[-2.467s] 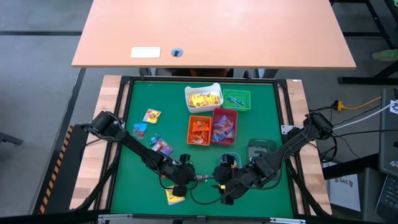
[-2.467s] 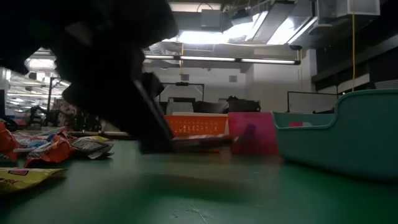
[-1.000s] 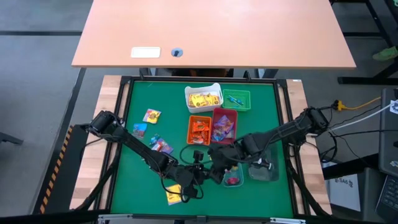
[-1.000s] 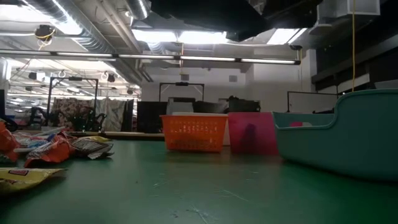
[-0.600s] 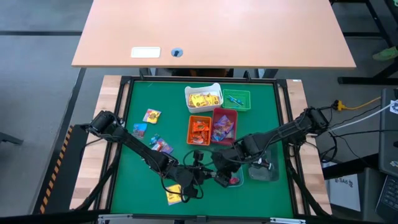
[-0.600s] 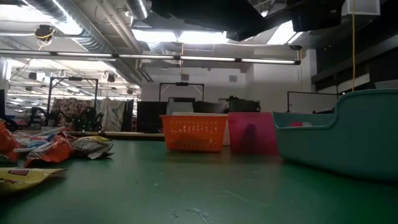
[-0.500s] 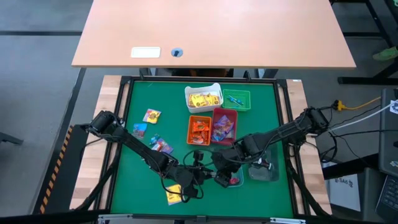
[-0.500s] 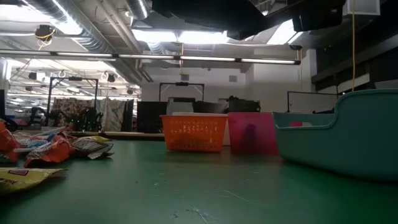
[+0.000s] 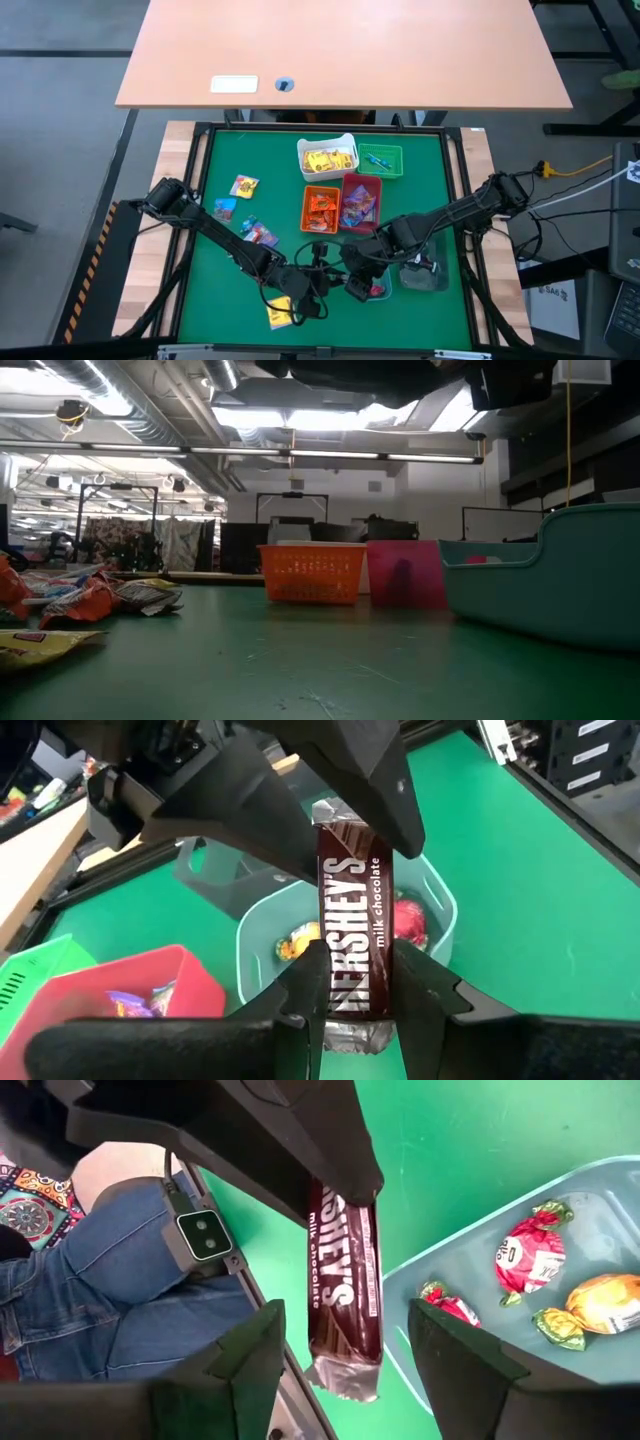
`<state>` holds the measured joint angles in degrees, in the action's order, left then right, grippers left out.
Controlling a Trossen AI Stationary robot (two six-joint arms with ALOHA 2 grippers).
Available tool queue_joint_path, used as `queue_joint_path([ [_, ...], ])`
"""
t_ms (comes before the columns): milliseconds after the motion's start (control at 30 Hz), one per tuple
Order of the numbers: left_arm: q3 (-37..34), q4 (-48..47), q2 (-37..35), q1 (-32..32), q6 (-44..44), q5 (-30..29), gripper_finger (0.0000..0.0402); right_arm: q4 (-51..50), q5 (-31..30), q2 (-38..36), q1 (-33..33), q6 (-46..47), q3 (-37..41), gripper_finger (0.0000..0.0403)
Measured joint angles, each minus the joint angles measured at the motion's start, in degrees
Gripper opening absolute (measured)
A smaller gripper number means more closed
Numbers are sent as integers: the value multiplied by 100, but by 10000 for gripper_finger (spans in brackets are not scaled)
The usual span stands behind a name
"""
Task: Sort candy
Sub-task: Put the brown chocolate into the gray bin
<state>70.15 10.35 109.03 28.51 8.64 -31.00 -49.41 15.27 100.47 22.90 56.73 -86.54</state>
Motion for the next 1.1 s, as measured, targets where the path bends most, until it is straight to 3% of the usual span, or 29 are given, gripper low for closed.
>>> queue_joint_path([
  [567,0,-27,0,-143,114,76,77,-22,-2,0,-7,0,0,19],
  [733,0,-28,0,-149,84,70,108,-24,-63,0,-7,0,0,13],
  [867,0,-3,0,-151,-83,25,148,-99,-63,0,-7,-5,-4,35],
  [1100,0,-28,0,-153,-105,19,197,-1516,-97,0,1,-59,-4,23],
])
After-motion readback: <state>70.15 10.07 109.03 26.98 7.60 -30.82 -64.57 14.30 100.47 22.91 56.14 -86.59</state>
